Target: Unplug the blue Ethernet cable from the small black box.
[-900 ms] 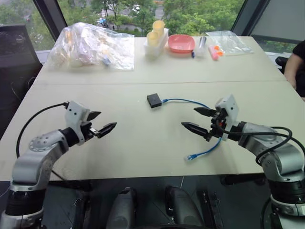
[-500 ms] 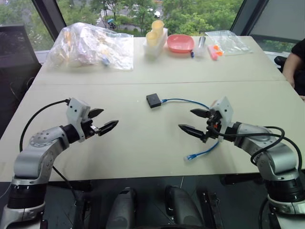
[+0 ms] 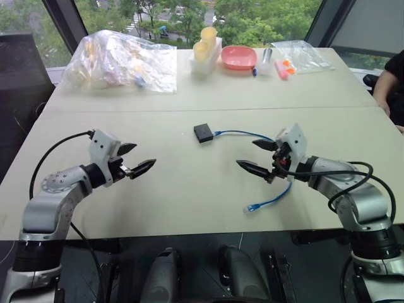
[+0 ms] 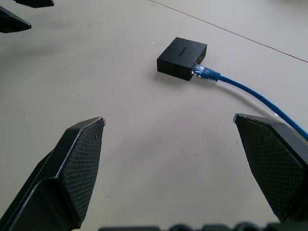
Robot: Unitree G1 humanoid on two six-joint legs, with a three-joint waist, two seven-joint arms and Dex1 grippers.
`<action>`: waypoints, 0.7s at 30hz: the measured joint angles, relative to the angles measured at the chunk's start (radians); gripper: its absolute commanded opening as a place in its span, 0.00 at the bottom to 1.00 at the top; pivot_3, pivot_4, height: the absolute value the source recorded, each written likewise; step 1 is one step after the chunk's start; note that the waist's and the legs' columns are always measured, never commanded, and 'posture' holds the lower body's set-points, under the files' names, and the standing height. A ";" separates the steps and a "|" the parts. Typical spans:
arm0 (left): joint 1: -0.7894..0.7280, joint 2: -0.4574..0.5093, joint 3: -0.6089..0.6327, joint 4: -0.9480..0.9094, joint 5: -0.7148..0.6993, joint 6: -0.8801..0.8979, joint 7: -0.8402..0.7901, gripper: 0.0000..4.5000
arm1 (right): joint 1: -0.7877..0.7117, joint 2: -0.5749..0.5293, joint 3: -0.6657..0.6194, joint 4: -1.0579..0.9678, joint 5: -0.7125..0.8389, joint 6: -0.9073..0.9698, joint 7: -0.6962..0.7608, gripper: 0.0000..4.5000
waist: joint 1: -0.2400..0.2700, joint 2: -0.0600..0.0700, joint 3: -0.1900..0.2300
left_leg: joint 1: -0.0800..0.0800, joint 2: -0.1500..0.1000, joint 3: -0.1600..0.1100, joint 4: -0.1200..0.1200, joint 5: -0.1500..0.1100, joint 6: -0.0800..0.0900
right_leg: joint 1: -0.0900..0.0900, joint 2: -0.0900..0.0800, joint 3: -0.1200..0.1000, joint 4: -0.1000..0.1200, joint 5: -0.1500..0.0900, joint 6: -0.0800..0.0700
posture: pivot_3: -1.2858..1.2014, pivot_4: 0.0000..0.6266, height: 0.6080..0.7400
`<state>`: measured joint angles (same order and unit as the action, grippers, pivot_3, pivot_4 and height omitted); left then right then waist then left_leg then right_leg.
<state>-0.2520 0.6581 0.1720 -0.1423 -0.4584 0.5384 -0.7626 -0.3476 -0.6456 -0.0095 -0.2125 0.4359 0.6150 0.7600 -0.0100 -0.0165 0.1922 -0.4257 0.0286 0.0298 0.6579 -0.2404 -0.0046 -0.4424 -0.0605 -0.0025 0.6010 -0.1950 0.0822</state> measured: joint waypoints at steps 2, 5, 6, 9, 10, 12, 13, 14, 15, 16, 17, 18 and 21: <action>-0.055 0.016 -0.001 0.036 0.004 -0.007 -0.022 0.99 | -0.049 0.005 0.024 0.048 -0.023 -0.020 0.010 1.00 | -0.001 0.000 0.000 | 0.000 0.000 0.000 0.002 0.000 0.000 | 0.000 0.000 0.000 0.001 0.000 0.000 | 0.52 0.24 1.00; -0.127 0.066 -0.008 0.085 0.003 -0.006 -0.098 0.99 | -0.162 0.022 0.079 0.160 -0.069 -0.066 0.046 1.00 | -0.008 0.000 0.000 | 0.001 0.000 0.001 0.004 0.000 0.000 | 0.001 0.001 0.000 0.003 0.000 0.000 | 0.52 0.24 1.00; -0.136 0.091 -0.017 0.092 -0.007 0.000 -0.139 0.99 | -0.219 0.040 0.101 0.229 -0.092 -0.090 0.061 1.00 | -0.014 0.000 0.000 | 0.001 0.000 0.001 0.004 0.000 0.000 | 0.000 0.002 0.001 0.003 0.001 -0.001 | 0.52 0.24 1.00; -0.137 0.148 -0.052 0.093 -0.033 0.024 -0.266 0.99 | -0.427 0.119 0.171 0.523 -0.180 -0.186 0.096 1.00 | -0.028 0.000 0.000 | 0.002 0.001 0.002 0.004 0.000 0.000 | -0.001 0.003 0.002 0.006 0.001 -0.002 | 0.52 0.24 1.00; -0.134 0.155 -0.059 0.092 -0.041 0.033 -0.290 0.99 | -0.493 0.147 0.192 0.633 -0.207 -0.230 0.119 1.00 | -0.029 0.000 0.000 | 0.002 0.001 0.001 0.004 0.000 0.000 | -0.001 0.003 0.002 0.008 0.001 -0.001 | 0.52 0.24 1.00; -0.126 0.168 -0.058 0.079 -0.070 0.070 -0.318 0.99 | -0.621 0.205 0.245 0.873 -0.282 -0.337 0.168 1.00 | -0.032 -0.001 0.001 | 0.001 0.002 0.000 0.004 0.000 0.000 | -0.002 0.004 0.002 0.010 0.001 -0.001 | 0.52 0.24 1.00; -0.116 0.178 -0.051 0.064 -0.087 0.088 -0.324 0.99 | -0.679 0.236 0.274 1.001 -0.323 -0.393 0.185 1.00 | -0.034 -0.001 0.001 | 0.002 0.002 0.000 0.004 0.000 0.000 | -0.002 0.004 0.002 0.011 0.001 -0.001 | 0.52 0.24 1.00; -0.112 0.183 -0.043 0.048 -0.102 0.101 -0.326 0.99 | -0.710 0.255 0.290 1.083 -0.355 -0.436 0.192 1.00 | -0.033 -0.001 0.001 | 0.001 0.002 0.000 0.003 0.000 0.000 | -0.003 0.004 0.002 0.011 0.001 -0.001 | 0.52 0.24 1.00; -0.101 0.190 -0.022 0.030 -0.118 0.115 -0.323 0.99 | -0.743 0.279 0.307 1.181 -0.389 -0.482 0.193 1.00 | -0.033 -0.001 0.001 | 0.001 0.002 -0.001 0.003 0.000 0.000 | -0.003 0.004 0.002 0.012 0.000 -0.001 | 0.52 0.24 1.00; -0.088 0.196 0.011 0.008 -0.137 0.133 -0.312 0.99 | -0.780 0.306 0.320 1.291 -0.429 -0.528 0.189 1.00 | -0.034 -0.001 0.001 | 0.001 0.002 -0.001 0.003 0.000 0.000 | -0.003 0.004 0.002 0.012 0.000 -0.001 | 0.52 0.24 1.00; -0.077 0.199 0.043 -0.013 -0.152 0.147 -0.297 0.99 | -0.801 0.323 0.322 1.369 -0.456 -0.561 0.183 1.00 | -0.033 -0.001 0.001 | 0.001 0.002 -0.001 0.003 0.000 0.000 | -0.003 0.004 0.002 0.012 0.000 -0.001 | 0.52 0.24 1.00; -0.068 0.203 0.065 -0.028 -0.165 0.158 -0.284 0.99 | -0.812 0.331 0.315 1.413 -0.465 -0.588 0.177 1.00 | -0.032 -0.001 0.001 | 0.001 0.002 -0.001 0.003 0.000 0.000 | -0.003 0.003 0.001 0.012 0.000 -0.001 | 0.52 0.24 1.00; -0.033 0.201 0.139 -0.085 -0.202 0.198 -0.225 0.99 | -0.872 0.368 0.302 1.517 -0.515 -0.637 0.099 1.00 | -0.036 -0.001 0.001 | 0.002 0.002 -0.001 0.003 0.001 -0.001 | -0.002 0.003 0.002 0.012 0.001 -0.001 | 0.52 0.24 1.00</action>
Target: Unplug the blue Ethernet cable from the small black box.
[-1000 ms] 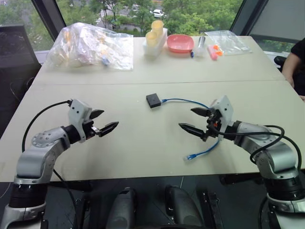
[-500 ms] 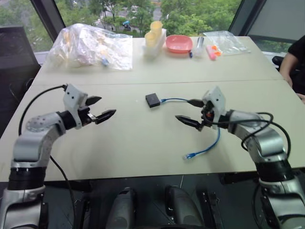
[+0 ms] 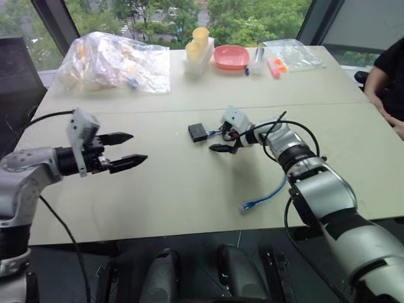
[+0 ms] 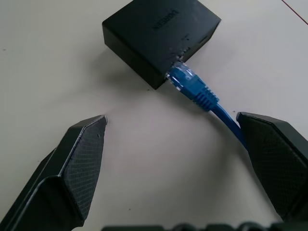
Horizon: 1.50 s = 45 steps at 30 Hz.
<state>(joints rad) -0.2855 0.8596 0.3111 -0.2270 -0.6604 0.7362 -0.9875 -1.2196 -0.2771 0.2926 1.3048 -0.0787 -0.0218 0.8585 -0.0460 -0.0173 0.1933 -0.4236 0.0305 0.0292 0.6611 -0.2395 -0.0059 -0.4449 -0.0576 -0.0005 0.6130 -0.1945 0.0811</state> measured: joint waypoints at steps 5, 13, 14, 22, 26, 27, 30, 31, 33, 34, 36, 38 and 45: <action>0.101 -0.016 0.059 -0.093 -0.021 0.029 0.087 1.00 | -0.013 0.048 -0.055 0.055 -0.040 -0.006 -0.106 0.88 | -0.002 0.000 0.000 | 0.005 0.001 0.000 0.000 0.001 -0.001 | 0.003 0.001 0.000 0.001 0.000 -0.001 | 0.52 0.24 1.00; 0.141 -0.021 0.085 -0.149 -0.049 0.047 0.162 1.00 | -0.014 0.087 -0.102 0.057 -0.080 0.011 0.026 0.02 | -0.003 0.000 0.000 | 0.007 0.001 0.001 -0.001 0.001 -0.002 | 0.004 0.001 0.000 0.002 0.001 -0.002 | 0.52 0.24 1.00; 0.142 -0.021 0.086 -0.148 -0.049 0.047 0.165 1.00 | -0.014 0.089 -0.112 0.057 -0.079 0.016 0.041 0.01 | -0.003 0.000 0.000 | 0.007 0.001 0.001 -0.001 0.001 -0.002 | 0.004 0.001 0.000 0.002 0.001 -0.002 | 0.52 0.24 1.00; 0.048 -0.020 0.047 -0.028 -0.020 0.009 0.152 1.00 | -0.017 0.083 -0.110 0.051 -0.136 -0.069 0.031 0.01 | -0.002 0.001 0.000 | 0.007 0.001 0.001 -0.002 0.001 -0.002 | 0.003 0.002 0.000 0.002 0.001 -0.002 | 0.52 0.24 1.00; -0.183 -0.065 -0.040 0.214 0.022 -0.059 0.099 1.00 | -0.015 -0.001 -0.088 -0.135 -0.177 -0.216 -0.073 0.01 | 0.010 0.001 0.001 | 0.002 -0.001 0.000 -0.001 0.004 -0.007 | 0.001 0.001 0.000 0.002 0.001 -0.001 | 0.52 0.24 1.00; -0.233 -0.079 -0.061 0.269 0.026 -0.067 0.076 1.00 | -0.003 -0.029 -0.083 -0.210 -0.183 -0.242 -0.075 0.01 | 0.014 0.001 0.001 | 0.002 -0.001 0.000 -0.001 0.004 -0.007 | 0.001 0.001 0.000 0.001 0.003 0.002 | 0.52 0.24 1.00; -0.378 -0.124 -0.134 0.455 0.041 -0.086 -0.027 1.00 | 0.091 -0.098 -0.082 -0.505 -0.185 -0.291 -0.077 0.01 | 0.012 -0.001 -0.001 | 0.002 -0.001 0.000 -0.002 0.004 -0.006 | 0.002 0.001 0.000 0.001 0.003 0.004 | 0.52 0.24 1.00; -0.425 -0.146 -0.154 0.514 0.046 -0.091 -0.060 1.00 | 0.139 -0.117 -0.082 -0.577 -0.186 -0.291 -0.082 0.01 | 0.014 -0.002 -0.001 | 0.002 -0.001 0.000 -0.002 0.003 -0.006 | 0.002 0.001 0.000 0.001 0.002 0.004 | 0.52 0.24 1.00; -0.555 -0.205 -0.200 0.693 0.072 -0.110 -0.136 1.00 | 0.267 -0.157 -0.082 -0.739 -0.188 -0.283 -0.089 0.01 | 0.031 -0.001 -0.001 | 0.000 -0.001 -0.001 -0.002 0.003 -0.006 | 0.001 0.002 -0.001 0.001 0.002 0.005 | 0.52 0.24 1.00; -0.599 -0.220 -0.211 0.761 0.083 -0.119 -0.162 1.00 | 0.309 -0.165 -0.075 -0.788 -0.192 -0.276 -0.090 0.01 | 0.031 -0.001 0.000 | 0.000 -0.001 -0.001 -0.002 0.003 -0.006 | 0.000 0.002 -0.001 0.001 0.002 0.005 | 0.52 0.24 1.00; -0.712 -0.273 -0.217 0.928 0.092 -0.121 -0.220 1.00 | 0.385 -0.203 -0.075 -0.899 -0.196 -0.248 -0.101 0.01 | 0.031 -0.001 0.001 | -0.001 -0.001 -0.001 0.000 0.003 -0.006 | 0.000 0.002 -0.001 0.001 0.002 0.005 | 0.52 0.24 1.00; -0.797 -0.317 -0.215 1.046 0.097 -0.130 -0.262 1.00 | 0.418 -0.229 -0.086 -0.982 -0.205 -0.223 -0.125 0.01 | 0.027 -0.002 0.001 | -0.001 -0.001 0.000 0.001 0.003 -0.006 | 0.000 0.002 -0.001 0.001 0.002 0.005 | 0.52 0.24 1.00; -0.946 -0.444 -0.216 1.317 0.184 -0.258 -0.315 1.00 | 0.456 -0.259 -0.114 -1.143 -0.232 -0.164 -0.206 0.01 | 0.025 -0.002 0.001 | -0.001 -0.001 -0.001 0.001 0.003 -0.005 | 0.000 0.003 0.000 0.002 0.002 0.005 | 0.52 0.24 1.00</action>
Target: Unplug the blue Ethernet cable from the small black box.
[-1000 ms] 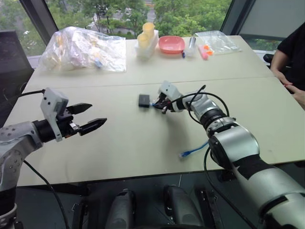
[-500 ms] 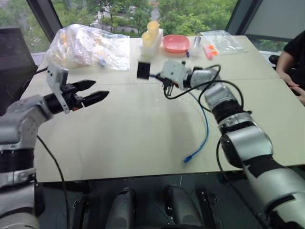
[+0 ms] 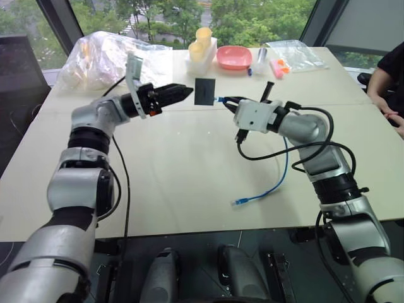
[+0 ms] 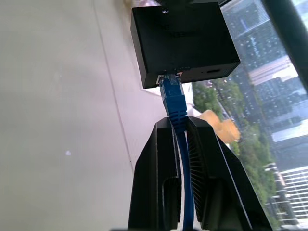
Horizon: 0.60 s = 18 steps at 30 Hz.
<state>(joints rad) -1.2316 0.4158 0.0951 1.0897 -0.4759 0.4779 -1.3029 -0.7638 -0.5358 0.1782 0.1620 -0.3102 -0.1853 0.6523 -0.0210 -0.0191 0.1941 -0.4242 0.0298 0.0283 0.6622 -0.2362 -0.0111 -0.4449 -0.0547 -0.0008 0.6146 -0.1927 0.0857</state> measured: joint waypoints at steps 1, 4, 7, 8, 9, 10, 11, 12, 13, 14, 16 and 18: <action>-0.007 -0.011 0.003 0.026 0.011 -0.014 0.002 1.00 | 0.008 -0.003 0.000 -0.009 0.000 0.006 -0.004 0.01 | 0.001 0.000 0.000 | 0.000 0.000 0.000 0.000 0.000 0.000 | 0.000 0.000 0.000 0.000 0.000 0.000 | 0.52 0.24 1.00; -0.041 -0.039 0.021 0.094 0.032 -0.046 0.021 1.00 | 0.026 -0.008 0.001 -0.033 -0.001 0.026 -0.010 0.01 | 0.005 -0.001 0.000 | -0.001 0.000 0.000 0.000 0.000 0.000 | 0.000 0.000 0.000 -0.001 0.000 0.000 | 0.52 0.24 1.00; -0.074 -0.064 0.048 0.128 0.049 -0.079 0.039 0.82 | 0.052 -0.015 0.001 -0.074 -0.002 0.040 -0.018 0.00 | 0.008 -0.001 0.000 | -0.001 0.000 0.000 0.000 0.000 0.000 | 0.000 0.000 0.000 -0.001 0.000 0.000 | 0.52 0.24 1.00; -0.083 -0.072 0.056 0.135 0.052 -0.082 0.040 0.73 | 0.059 -0.015 0.003 -0.089 -0.002 0.045 -0.018 0.00 | 0.008 -0.001 0.000 | -0.001 0.000 0.000 0.000 0.000 0.000 | 0.000 0.000 0.000 -0.001 0.000 0.000 | 0.52 0.24 1.00; -0.087 -0.079 0.058 0.140 0.054 -0.085 0.039 0.64 | 0.065 -0.015 0.004 -0.101 -0.003 0.049 -0.018 0.00 | 0.008 -0.001 0.000 | -0.001 0.000 0.000 0.001 0.000 0.000 | 0.000 0.000 0.000 -0.001 0.000 0.000 | 0.52 0.24 1.00; -0.091 -0.086 0.058 0.145 0.059 -0.089 0.034 0.54 | 0.071 -0.016 0.004 -0.114 -0.005 0.053 -0.018 0.00 | 0.007 -0.001 0.000 | -0.001 0.000 0.000 0.001 0.000 0.000 | 0.000 0.000 0.000 -0.001 0.000 0.000 | 0.52 0.24 1.00; -0.092 -0.090 0.059 0.149 0.066 -0.091 0.028 0.47 | 0.076 -0.016 0.006 -0.126 -0.010 0.058 -0.018 0.00 | 0.007 -0.001 0.000 | -0.001 0.000 0.000 0.001 0.000 0.000 | 0.000 0.000 0.000 -0.001 0.000 0.000 | 0.52 0.24 1.00; -0.093 -0.093 0.060 0.154 0.072 -0.091 0.023 0.36 | 0.077 -0.016 0.008 -0.130 -0.016 0.065 -0.018 0.00 | 0.007 -0.001 0.000 | -0.001 0.000 0.000 0.001 0.000 0.000 | 0.000 0.000 0.000 -0.001 0.000 0.000 | 0.52 0.24 1.00; -0.093 -0.095 0.060 0.157 0.074 -0.091 0.020 0.28 | 0.078 -0.017 0.008 -0.131 -0.021 0.071 -0.017 0.00 | 0.006 -0.001 0.000 | -0.001 0.000 0.000 0.001 0.000 0.000 | 0.000 0.000 0.000 -0.001 0.000 0.000 | 0.52 0.24 1.00; -0.094 -0.097 0.066 0.158 0.074 -0.090 0.008 0.19 | 0.082 -0.021 0.009 -0.132 -0.024 0.077 -0.017 0.00 | 0.005 -0.001 0.000 | -0.001 0.000 0.000 0.001 0.000 0.000 | 0.000 0.000 0.000 -0.001 0.000 0.000 | 0.52 0.24 1.00; -0.099 -0.104 0.070 0.159 0.083 -0.088 -0.012 0.12 | 0.090 -0.024 0.012 -0.139 -0.030 0.092 -0.016 0.00 | 0.006 -0.001 0.000 | -0.001 0.000 0.000 0.001 0.000 0.000 | 0.000 0.000 0.000 -0.001 0.000 0.000 | 0.52 0.24 1.00; -0.099 -0.104 0.078 0.160 0.088 -0.088 -0.014 0.12 | 0.092 -0.024 0.012 -0.151 -0.031 0.102 -0.014 0.19 | 0.004 -0.001 0.000 | -0.001 0.000 -0.001 0.001 0.000 0.000 | 0.000 0.000 0.000 -0.001 0.000 0.000 | 0.52 0.24 1.00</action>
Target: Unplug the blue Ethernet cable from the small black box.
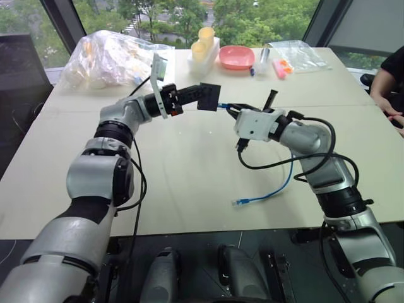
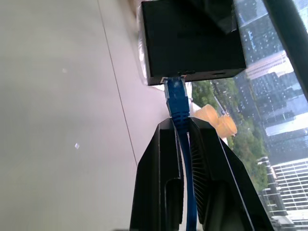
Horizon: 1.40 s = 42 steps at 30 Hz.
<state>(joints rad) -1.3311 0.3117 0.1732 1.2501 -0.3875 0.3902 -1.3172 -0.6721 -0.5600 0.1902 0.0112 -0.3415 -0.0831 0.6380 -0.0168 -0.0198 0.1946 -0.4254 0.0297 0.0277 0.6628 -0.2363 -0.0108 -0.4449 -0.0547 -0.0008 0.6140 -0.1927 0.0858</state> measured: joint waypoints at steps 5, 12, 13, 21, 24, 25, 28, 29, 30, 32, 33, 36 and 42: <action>0.000 0.010 0.013 0.008 0.017 -0.002 0.022 0.12 | 0.045 0.004 -0.016 -0.086 0.034 0.077 0.019 0.70 | 0.003 0.000 0.000 | 0.000 0.000 0.000 0.000 0.000 0.000 | 0.000 0.000 0.000 0.000 0.000 0.000 | 0.52 0.24 1.00; 0.020 0.014 0.122 0.007 -0.038 0.064 0.014 0.12 | 0.220 0.402 -0.369 -0.313 0.603 0.664 -0.118 0.70 | 0.005 0.000 0.000 | 0.000 0.001 -0.002 0.001 0.000 0.000 | 0.001 -0.001 -0.002 0.002 0.001 -0.001 | 0.52 0.24 1.00; 0.024 0.007 0.132 0.007 -0.041 0.074 0.014 0.12 | 0.220 0.432 -0.401 -0.331 0.668 0.719 -0.150 0.70 | 0.005 0.000 0.000 | 0.000 0.001 -0.002 0.001 0.000 0.000 | 0.001 -0.001 -0.002 0.002 0.001 -0.001 | 0.52 0.24 1.00; 0.067 -0.023 0.200 -0.076 -0.121 0.214 -0.026 0.12 | 0.220 0.631 -0.555 -0.374 1.067 0.904 -0.366 0.70 | 0.002 0.000 0.000 | 0.001 0.001 -0.003 0.000 0.000 0.000 | 0.001 0.000 -0.002 0.002 0.001 -0.001 | 0.52 0.24 1.00; 0.115 -0.066 0.212 -0.138 -0.156 0.278 -0.027 0.12 | 0.228 0.698 -0.523 -0.376 1.139 0.892 -0.398 0.70 | 0.000 0.000 0.000 | 0.001 0.002 -0.003 0.000 0.000 0.001 | 0.001 0.001 -0.002 0.003 0.001 -0.001 | 0.52 0.24 1.00; 0.129 -0.082 0.210 -0.152 -0.160 0.298 -0.027 0.12 | 0.223 0.700 -0.511 -0.376 1.155 0.886 -0.403 0.70 | 0.000 0.000 0.000 | 0.001 0.002 -0.003 0.000 0.000 0.001 | 0.001 0.001 -0.002 0.003 0.001 -0.001 | 0.52 0.24 1.00; 0.164 -0.097 0.199 -0.208 -0.172 0.344 -0.024 0.12 | 0.221 0.699 -0.483 -0.376 1.189 0.867 -0.407 0.70 | 0.000 0.000 0.000 | 0.001 0.002 -0.003 0.000 0.000 0.001 | 0.001 0.001 -0.002 0.002 0.001 -0.001 | 0.52 0.24 1.00; 0.168 -0.097 0.197 -0.226 -0.175 0.350 -0.020 0.12 | 0.223 0.698 -0.478 -0.376 1.193 0.861 -0.407 0.70 | 0.000 0.000 0.000 | 0.001 0.002 -0.003 0.000 0.000 0.001 | 0.001 0.001 -0.002 0.002 0.001 -0.001 | 0.52 0.24 1.00; 0.171 -0.098 0.197 -0.245 -0.181 0.359 -0.015 0.12 | 0.223 0.698 -0.474 -0.375 1.201 0.855 -0.407 0.70 | 0.000 0.000 0.000 | 0.001 0.002 -0.003 0.000 0.000 0.001 | 0.001 0.001 -0.002 0.002 0.001 -0.001 | 0.52 0.24 1.00; 0.172 -0.101 0.197 -0.269 -0.192 0.370 -0.006 0.12 | 0.223 0.698 -0.467 -0.373 1.219 0.842 -0.410 0.70 | 0.000 0.000 0.000 | 0.001 0.002 -0.003 0.000 0.000 0.001 | 0.001 0.001 -0.002 0.002 0.001 -0.001 | 0.52 0.24 1.00; 0.172 -0.102 0.197 -0.274 -0.194 0.371 -0.003 0.12 | 0.223 0.697 -0.466 -0.371 1.222 0.839 -0.412 0.70 | 0.000 0.000 0.000 | 0.001 0.002 -0.003 0.000 0.000 0.001 | 0.001 0.001 -0.002 0.002 0.001 -0.001 | 0.52 0.24 1.00; 0.176 -0.105 0.201 -0.281 -0.213 0.384 0.013 0.12 | 0.226 0.690 -0.459 -0.365 1.233 0.831 -0.418 0.70 | 0.000 0.000 0.000 | 0.001 0.002 -0.003 0.000 0.000 0.001 | 0.001 0.001 -0.002 0.002 0.001 -0.001 | 0.52 0.24 1.00; 0.179 -0.106 0.201 -0.290 -0.231 0.392 0.021 0.12 | 0.235 0.684 -0.442 -0.361 1.267 0.805 -0.424 0.70 | 0.000 0.000 0.000 | 0.001 0.002 -0.003 0.000 0.000 0.001 | 0.001 0.001 -0.002 0.002 0.001 -0.001 | 0.52 0.24 1.00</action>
<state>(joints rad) -1.1519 0.2060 0.3746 0.9597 -0.6188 0.7819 -1.2959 -0.4372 0.1238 -0.2520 -0.3494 0.9253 0.7223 0.2141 -0.0172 -0.0196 0.1943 -0.4245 0.0313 0.0243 0.6631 -0.2366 -0.0102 -0.4439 -0.0539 -0.0024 0.6162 -0.1919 0.0848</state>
